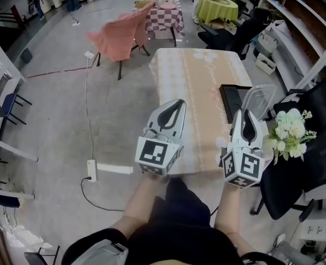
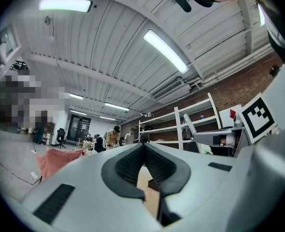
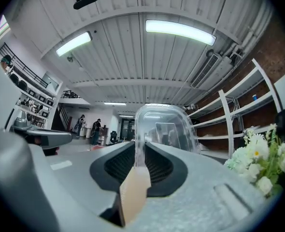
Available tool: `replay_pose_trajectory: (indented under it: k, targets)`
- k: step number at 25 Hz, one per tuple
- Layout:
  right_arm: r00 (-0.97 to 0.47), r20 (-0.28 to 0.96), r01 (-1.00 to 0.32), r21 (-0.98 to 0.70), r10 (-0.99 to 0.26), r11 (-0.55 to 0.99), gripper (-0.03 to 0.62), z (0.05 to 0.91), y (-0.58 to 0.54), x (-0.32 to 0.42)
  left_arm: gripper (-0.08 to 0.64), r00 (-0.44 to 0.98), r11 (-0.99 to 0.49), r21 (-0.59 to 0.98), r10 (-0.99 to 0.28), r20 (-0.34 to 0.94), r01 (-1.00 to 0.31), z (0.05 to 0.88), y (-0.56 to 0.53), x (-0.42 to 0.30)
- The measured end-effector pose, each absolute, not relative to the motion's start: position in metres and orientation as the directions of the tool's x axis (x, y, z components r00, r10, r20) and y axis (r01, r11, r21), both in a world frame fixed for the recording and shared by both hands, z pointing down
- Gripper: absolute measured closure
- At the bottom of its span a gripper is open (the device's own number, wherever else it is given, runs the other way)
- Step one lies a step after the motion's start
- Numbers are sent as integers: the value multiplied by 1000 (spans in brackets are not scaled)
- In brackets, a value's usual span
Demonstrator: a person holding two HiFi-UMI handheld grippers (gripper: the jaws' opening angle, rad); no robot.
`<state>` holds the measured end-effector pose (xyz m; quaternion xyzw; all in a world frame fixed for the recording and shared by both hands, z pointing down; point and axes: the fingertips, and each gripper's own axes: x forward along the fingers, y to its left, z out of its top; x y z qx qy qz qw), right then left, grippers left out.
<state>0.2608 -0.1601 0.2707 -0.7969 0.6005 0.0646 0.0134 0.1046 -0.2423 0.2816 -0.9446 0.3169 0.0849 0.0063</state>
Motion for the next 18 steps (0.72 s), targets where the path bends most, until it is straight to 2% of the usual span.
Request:
replay_pose_trajectory:
  k: [18]
  targets:
    - [291, -118, -955, 25, -949, -295, 525, 279, -139, 245, 545, 790, -802, 52, -596, -145, -596, 291, -229, 92]
